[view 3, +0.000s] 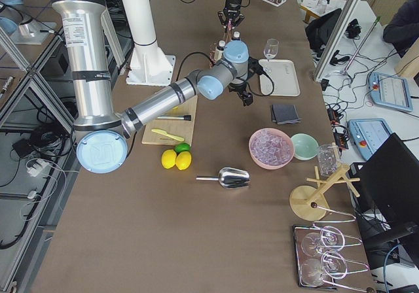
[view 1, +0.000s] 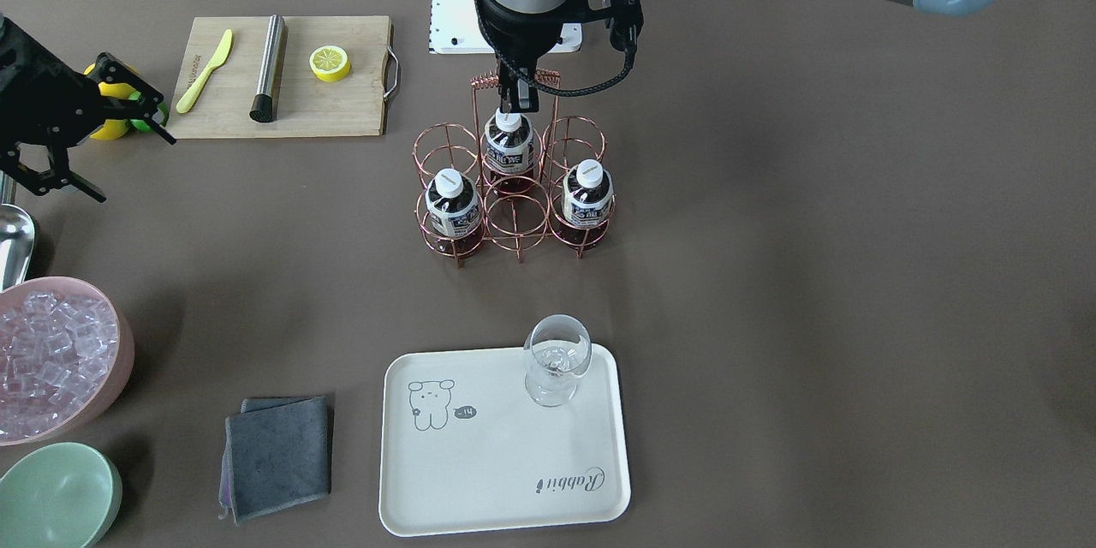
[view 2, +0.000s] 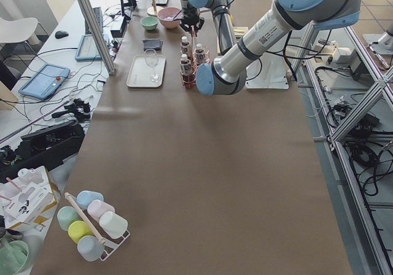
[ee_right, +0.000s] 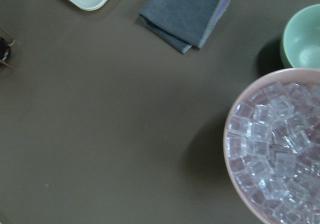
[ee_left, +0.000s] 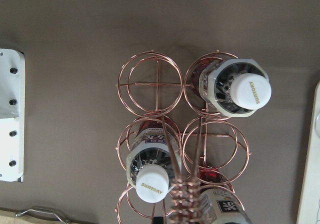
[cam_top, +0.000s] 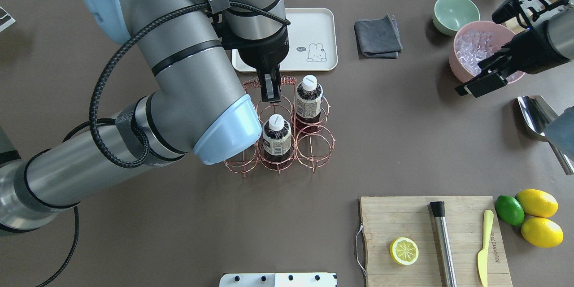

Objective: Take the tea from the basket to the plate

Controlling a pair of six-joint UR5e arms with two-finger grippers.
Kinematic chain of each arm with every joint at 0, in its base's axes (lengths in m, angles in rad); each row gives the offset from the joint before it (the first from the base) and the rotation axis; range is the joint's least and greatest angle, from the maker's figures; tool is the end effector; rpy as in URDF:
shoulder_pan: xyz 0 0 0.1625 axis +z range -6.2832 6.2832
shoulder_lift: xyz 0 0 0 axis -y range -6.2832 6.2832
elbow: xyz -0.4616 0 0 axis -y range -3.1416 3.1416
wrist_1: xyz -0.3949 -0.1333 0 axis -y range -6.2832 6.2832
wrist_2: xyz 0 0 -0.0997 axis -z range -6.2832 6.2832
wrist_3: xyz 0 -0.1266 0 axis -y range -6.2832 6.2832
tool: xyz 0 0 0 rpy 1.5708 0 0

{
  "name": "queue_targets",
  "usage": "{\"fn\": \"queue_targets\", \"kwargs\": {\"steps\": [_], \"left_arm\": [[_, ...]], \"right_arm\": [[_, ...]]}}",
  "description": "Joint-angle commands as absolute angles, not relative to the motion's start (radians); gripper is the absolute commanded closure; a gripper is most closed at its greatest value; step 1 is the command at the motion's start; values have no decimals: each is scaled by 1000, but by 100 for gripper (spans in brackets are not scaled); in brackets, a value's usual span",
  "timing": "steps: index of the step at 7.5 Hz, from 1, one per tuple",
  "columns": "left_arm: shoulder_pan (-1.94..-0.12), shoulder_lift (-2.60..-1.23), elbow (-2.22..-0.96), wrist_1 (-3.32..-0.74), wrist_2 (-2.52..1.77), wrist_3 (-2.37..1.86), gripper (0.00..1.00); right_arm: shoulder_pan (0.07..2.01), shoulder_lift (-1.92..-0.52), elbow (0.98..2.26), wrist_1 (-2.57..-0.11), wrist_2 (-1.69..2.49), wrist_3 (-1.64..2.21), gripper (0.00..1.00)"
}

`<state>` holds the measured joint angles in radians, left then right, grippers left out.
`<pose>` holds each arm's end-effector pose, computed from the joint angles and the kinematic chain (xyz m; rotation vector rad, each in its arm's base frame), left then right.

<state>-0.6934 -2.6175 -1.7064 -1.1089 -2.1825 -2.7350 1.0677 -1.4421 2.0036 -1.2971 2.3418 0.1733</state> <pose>0.4939 -0.4892 0.0401 -0.8105 0.6006 -1.4977 -0.2149 -0.4841 0.3970 0.5138 -0.9593 -0.6185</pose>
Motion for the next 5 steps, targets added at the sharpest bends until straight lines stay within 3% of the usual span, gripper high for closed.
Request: {"fn": "queue_targets", "kwargs": {"steps": [1, 5], "left_arm": [[-693, -2619, -1710, -1108, -2183, -2735, 100], [-693, -2617, -1709, -1108, -2184, -2735, 100]], "right_arm": [[1008, -1312, 2045, -1304, 2344, 262, 0], [856, -1140, 2043, -1301, 2223, 327, 1]]}}
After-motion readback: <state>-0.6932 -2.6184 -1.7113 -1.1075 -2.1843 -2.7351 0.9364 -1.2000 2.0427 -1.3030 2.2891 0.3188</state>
